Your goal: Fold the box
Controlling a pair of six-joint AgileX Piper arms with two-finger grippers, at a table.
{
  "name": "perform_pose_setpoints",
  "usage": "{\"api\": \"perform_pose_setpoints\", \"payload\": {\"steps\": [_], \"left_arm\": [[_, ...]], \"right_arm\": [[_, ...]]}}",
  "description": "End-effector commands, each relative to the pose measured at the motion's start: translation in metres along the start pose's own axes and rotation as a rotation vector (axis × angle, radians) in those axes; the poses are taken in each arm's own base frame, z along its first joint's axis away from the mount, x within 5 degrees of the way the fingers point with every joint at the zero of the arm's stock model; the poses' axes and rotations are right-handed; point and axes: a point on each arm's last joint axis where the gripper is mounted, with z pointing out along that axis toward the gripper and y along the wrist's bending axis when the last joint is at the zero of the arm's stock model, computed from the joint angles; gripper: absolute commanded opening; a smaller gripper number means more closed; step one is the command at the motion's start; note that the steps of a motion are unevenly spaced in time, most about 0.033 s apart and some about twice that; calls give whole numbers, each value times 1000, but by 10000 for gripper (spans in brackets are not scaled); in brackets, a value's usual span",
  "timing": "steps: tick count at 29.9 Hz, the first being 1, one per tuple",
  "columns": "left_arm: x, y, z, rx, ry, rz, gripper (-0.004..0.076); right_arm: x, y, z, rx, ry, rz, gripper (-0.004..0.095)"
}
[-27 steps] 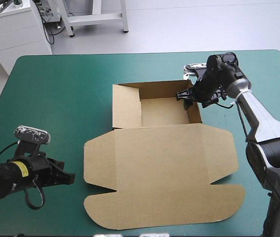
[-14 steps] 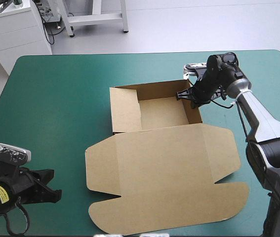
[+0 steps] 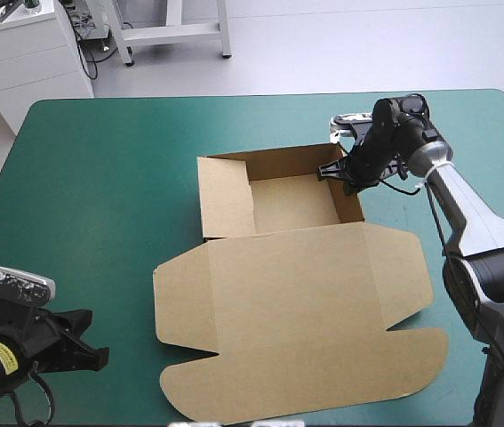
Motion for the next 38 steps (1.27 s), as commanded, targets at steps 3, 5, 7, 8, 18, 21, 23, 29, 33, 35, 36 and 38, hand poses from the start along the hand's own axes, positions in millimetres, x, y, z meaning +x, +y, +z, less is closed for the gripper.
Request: {"api": "perform_pose_setpoints", "payload": {"steps": [3,5,7,8,18,21,23,29,33,35,36,38], "left_arm": [[5,0,2,26,-106,-4,-26],[8,1,1,29,-123,-4,-26],[12,2,-1,28,-149,-1,-26],[14,2,-2,31,-166,-2,-26],[29,5,-7,44,-264,-2,-26],[30,5,-7,45,-266,-2,-26],[31,5,-7,45,-269,-2,-26],[32,5,-5,46,-265,-15,-26],[31,6,-6,43,-274,-19,-26],[31,6,-6,43,-274,-19,-26],[31,6,-6,43,-274,-19,-26],[31,6,-6,43,-274,-18,-26]], "right_arm": [[-4,2,-37,7,-91,-133,-23],[-8,2,-45,18,-128,-177,-23],[-14,1,-55,55,-180,-194,-23],[-17,0,-60,77,-206,-202,-23],[-32,-4,-87,162,-318,-211,-23],[-36,-4,-83,162,-322,-209,-23],[-39,-9,-80,189,-320,-197,-23],[-42,-29,-74,210,-295,-124,-23],[-39,-63,-80,270,-281,-68,-23],[-36,-86,-86,295,-279,-18,-23],[-34,-97,-88,304,-279,5,-23],[-29,-123,-93,328,-279,64,-23]]}}
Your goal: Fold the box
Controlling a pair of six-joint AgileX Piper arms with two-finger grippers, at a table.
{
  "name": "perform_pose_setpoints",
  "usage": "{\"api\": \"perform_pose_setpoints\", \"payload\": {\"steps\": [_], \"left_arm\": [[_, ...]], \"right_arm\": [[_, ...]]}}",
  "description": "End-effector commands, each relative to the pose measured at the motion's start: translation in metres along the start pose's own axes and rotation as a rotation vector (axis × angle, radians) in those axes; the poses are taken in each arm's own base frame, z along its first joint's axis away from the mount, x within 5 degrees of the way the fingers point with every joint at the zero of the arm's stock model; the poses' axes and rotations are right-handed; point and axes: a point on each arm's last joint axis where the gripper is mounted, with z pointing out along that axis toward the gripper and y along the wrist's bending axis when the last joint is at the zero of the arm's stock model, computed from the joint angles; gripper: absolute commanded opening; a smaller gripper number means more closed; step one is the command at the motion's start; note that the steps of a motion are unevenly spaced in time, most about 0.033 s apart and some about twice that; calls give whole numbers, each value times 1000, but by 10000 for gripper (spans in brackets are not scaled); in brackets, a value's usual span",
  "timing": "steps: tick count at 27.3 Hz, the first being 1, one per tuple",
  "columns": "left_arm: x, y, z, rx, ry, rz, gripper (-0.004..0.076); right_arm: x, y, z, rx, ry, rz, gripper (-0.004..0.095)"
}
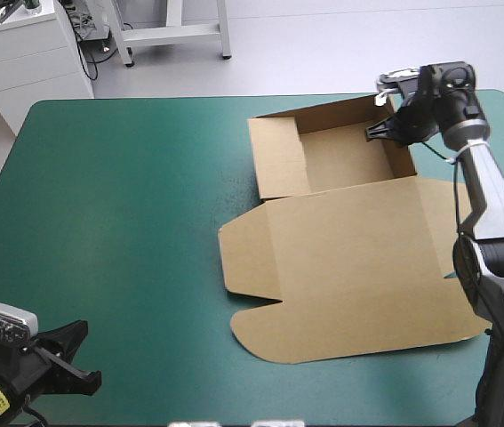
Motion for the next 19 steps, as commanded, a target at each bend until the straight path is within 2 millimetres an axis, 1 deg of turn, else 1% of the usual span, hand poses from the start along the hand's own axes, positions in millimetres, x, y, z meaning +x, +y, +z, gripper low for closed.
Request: {"api": "perform_pose_setpoints", "payload": {"steps": [1,6,7,8,10,13,16,18,19], "left_arm": [[-11,-2,-3,14,-76,-5,-26],[-11,-1,-3,7,-78,0,-26],[-11,-1,-3,7,-78,0,-26],[-11,-1,-3,5,-78,1,-26],[-11,-1,-3,4,-78,2,-26],[-11,-1,-3,4,-78,2,-26],[-11,-1,-3,2,-79,4,-26],[-11,-1,-3,2,-79,4,-26],[-11,-1,-3,2,-79,4,-26]], "right_arm": [[5,-55,-41,106,-82,94,-23],[24,-116,-43,179,-64,217,-23],[29,-128,-44,193,-59,245,-23],[40,-152,-45,216,-49,298,-23],[50,-173,-47,236,-48,346,-23],[62,-198,-52,246,-74,412,-23],[72,-214,-55,230,-98,469,-23],[76,-222,-54,214,-104,486,-20],[81,-227,-49,195,-96,508,0]]}}
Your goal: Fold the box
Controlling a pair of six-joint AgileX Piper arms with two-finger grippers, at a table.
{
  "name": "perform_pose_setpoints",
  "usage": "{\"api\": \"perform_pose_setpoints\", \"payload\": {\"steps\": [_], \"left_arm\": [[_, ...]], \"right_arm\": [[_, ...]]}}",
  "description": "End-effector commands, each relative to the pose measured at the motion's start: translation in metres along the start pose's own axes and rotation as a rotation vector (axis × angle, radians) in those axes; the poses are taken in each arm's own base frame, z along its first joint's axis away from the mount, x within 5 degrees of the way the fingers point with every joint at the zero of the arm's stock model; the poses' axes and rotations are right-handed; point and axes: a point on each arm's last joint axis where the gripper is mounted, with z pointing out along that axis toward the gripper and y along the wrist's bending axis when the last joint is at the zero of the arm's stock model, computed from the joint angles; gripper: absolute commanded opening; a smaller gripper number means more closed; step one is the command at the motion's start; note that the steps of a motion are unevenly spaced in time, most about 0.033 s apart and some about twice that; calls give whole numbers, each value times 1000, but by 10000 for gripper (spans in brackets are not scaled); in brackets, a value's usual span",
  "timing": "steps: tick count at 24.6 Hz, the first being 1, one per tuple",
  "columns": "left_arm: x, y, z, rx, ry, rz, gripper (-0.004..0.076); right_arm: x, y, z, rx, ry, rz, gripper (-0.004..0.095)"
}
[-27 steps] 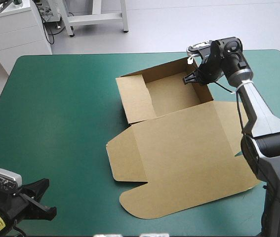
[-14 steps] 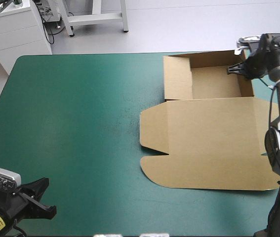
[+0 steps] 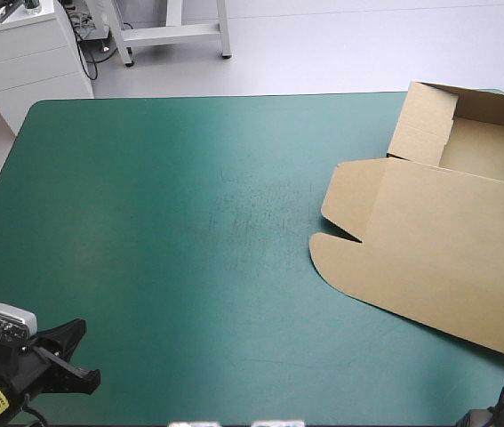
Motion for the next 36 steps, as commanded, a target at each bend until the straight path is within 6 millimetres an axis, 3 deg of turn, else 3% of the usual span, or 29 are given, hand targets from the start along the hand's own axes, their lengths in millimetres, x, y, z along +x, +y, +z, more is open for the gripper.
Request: {"api": "perform_pose_setpoints", "payload": {"steps": [1,2,4,7,9,13,16,20,21,25,27,36], "left_arm": [[-11,-2,-3,17,-76,-5,-26],[-11,-2,-3,19,-75,-7,-26],[-11,-3,-3,22,-75,-9,-26],[-11,-3,-3,22,-75,-9,-26],[-11,-2,-3,21,-77,-8,-26],[-14,-3,-3,27,-107,-8,-26],[-14,-2,-3,17,-110,0,-26],[-14,-2,-3,17,-110,0,-26],[-14,-2,-3,17,-110,0,-26],[-14,-2,-3,17,-110,0,-26],[-14,-2,-3,17,-110,4,-26],[-12,-2,-3,16,-87,70,-26]], "right_arm": [[-6,-10,-27,-30,-97,30,50],[-5,-13,-22,-30,-77,27,119],[-2,-17,-13,-28,-42,36,389],[-6,-19,-25,-16,-76,47,746],[-8,-18,-40,-15,-112,52,780],[-5,-10,-102,-29,-238,56,688],[2,2,-150,-108,-340,46,405],[18,22,-187,-233,-407,-8,21],[23,28,-193,-263,-411,-24,-18],[51,60,-212,-337,-396,-126,-8],[76,87,-221,-390,-374,-205,-8],[155,160,-235,-574,-394,-502,-9]]}}
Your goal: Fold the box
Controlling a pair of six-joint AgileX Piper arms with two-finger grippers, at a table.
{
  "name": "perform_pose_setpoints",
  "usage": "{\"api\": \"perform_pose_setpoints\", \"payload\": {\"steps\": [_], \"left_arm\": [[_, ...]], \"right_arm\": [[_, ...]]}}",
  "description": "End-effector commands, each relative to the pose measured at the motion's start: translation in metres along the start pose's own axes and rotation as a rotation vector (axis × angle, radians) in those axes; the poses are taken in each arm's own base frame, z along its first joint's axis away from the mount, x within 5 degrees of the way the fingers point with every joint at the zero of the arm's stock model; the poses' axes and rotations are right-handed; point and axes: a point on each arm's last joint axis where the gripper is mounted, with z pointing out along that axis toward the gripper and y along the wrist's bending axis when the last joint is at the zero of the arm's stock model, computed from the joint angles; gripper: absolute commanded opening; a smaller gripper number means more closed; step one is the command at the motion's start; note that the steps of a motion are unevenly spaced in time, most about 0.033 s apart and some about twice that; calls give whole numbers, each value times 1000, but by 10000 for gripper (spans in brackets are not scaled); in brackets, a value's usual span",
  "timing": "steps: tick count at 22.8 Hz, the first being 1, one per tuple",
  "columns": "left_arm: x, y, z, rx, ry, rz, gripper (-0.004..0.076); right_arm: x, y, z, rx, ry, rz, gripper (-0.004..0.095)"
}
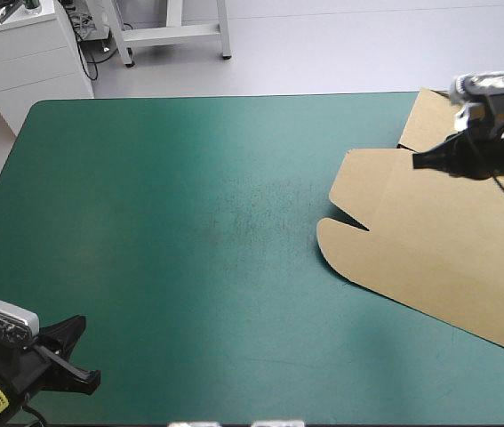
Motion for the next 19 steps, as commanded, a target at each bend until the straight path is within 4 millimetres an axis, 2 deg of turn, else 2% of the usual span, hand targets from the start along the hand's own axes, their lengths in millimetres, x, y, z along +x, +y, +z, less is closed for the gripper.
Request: {"api": "perform_pose_setpoints", "payload": {"steps": [1,3,5,7,12,13,19], "left_arm": [[-10,-2,-3,15,-60,18,-26],[-10,-2,-3,16,-60,48,-26],[-10,-2,-3,20,-57,87,-26],[-9,-3,-3,23,-56,100,-26],[-9,-3,-3,26,-55,100,-27],[-9,-3,-3,27,-55,103,-32],[-9,-4,-4,44,-56,120,-32]], "right_arm": [[10,38,-17,-70,-120,-125,-8],[39,63,-19,-137,-126,-212,-8],[59,69,-26,-147,-150,-244,-8],[78,70,-39,-126,-224,-239,-8],[121,70,-53,-89,-320,-282,-8],[134,70,-58,-78,-359,-284,-8],[173,70,-61,-69,-381,-296,-9]]}}
